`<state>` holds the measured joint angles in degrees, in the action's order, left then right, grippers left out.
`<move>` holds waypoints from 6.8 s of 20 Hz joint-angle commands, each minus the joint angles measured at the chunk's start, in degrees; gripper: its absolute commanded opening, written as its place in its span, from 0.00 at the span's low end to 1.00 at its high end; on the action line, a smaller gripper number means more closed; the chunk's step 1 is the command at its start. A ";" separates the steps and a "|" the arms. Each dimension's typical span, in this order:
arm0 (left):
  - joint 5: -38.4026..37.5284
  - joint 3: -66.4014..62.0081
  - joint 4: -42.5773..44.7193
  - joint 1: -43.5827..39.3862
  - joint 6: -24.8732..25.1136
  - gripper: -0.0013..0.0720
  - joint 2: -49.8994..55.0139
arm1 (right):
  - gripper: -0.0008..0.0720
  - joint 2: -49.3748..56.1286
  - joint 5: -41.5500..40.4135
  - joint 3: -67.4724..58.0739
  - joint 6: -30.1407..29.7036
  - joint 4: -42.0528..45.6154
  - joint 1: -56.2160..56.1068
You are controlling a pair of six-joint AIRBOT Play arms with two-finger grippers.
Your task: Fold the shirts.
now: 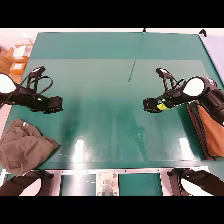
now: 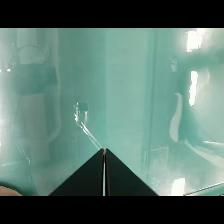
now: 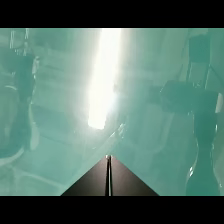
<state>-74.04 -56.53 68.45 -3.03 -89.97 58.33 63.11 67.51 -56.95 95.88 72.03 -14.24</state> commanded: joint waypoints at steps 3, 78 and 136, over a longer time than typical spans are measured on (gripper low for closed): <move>-3.41 -0.44 1.68 -0.02 -0.20 0.05 -0.04 | 0.03 -0.04 0.00 0.00 0.02 -0.02 -0.07; 21.77 23.17 -22.05 8.90 13.70 0.97 9.92 | 0.76 22.36 -10.12 -7.98 -9.60 -11.13 -0.13; 18.23 -47.21 2.69 0.63 11.02 0.05 -0.72 | 0.03 -14.99 0.22 -29.40 -8.07 -6.49 17.20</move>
<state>-54.83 -110.17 71.94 -2.46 -79.07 52.62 48.36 71.59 -98.17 87.83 65.41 2.92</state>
